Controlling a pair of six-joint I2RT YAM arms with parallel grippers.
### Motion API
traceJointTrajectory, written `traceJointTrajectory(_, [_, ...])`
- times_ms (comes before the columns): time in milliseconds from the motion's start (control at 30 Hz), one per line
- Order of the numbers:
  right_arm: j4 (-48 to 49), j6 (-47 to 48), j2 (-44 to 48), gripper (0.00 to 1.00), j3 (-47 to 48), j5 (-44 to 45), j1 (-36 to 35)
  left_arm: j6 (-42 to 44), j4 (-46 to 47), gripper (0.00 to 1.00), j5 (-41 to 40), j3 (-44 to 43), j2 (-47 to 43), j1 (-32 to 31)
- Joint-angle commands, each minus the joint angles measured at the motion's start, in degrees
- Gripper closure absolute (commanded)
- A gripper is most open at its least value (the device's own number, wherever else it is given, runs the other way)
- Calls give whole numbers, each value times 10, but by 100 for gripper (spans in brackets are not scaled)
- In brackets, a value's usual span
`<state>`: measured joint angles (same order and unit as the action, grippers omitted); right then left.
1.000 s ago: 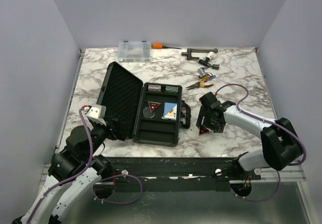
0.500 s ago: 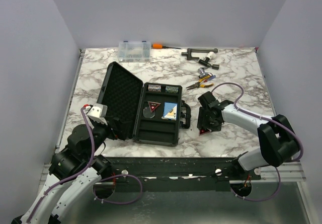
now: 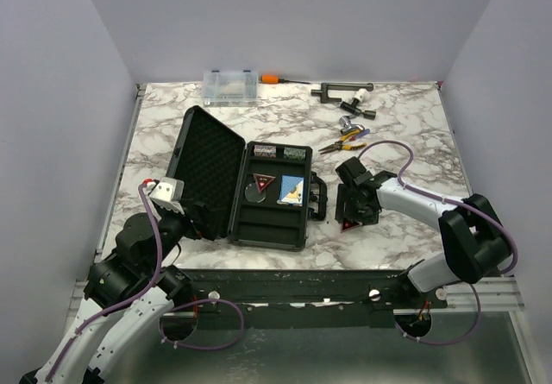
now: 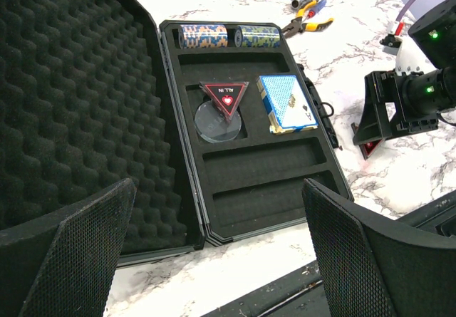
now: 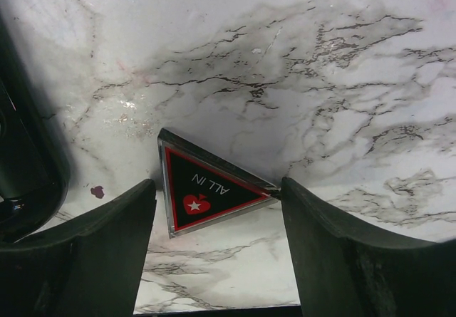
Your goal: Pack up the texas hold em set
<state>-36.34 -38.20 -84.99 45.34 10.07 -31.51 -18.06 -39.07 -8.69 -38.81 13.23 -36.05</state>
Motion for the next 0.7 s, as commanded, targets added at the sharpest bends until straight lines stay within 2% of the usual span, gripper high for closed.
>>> traceJointTrajectory(0, [-3, 1, -16, 31, 3, 8, -4, 7, 3, 2, -12, 2, 0, 2])
traceJointTrajectory(167, [-5, 0, -14, 49, 3, 10, -9, 7, 2, 1, -12, 2, -1, 2])
traceJointTrajectory(300, [-15, -1, -4, 56, 13, 3, -10, 6, 2, 1, -12, 2, -2, 2])
traceJointTrajectory(667, [-96, 4, 67, 58, 125, -30, -10, 6, 3, 2, -12, 2, -10, 2])
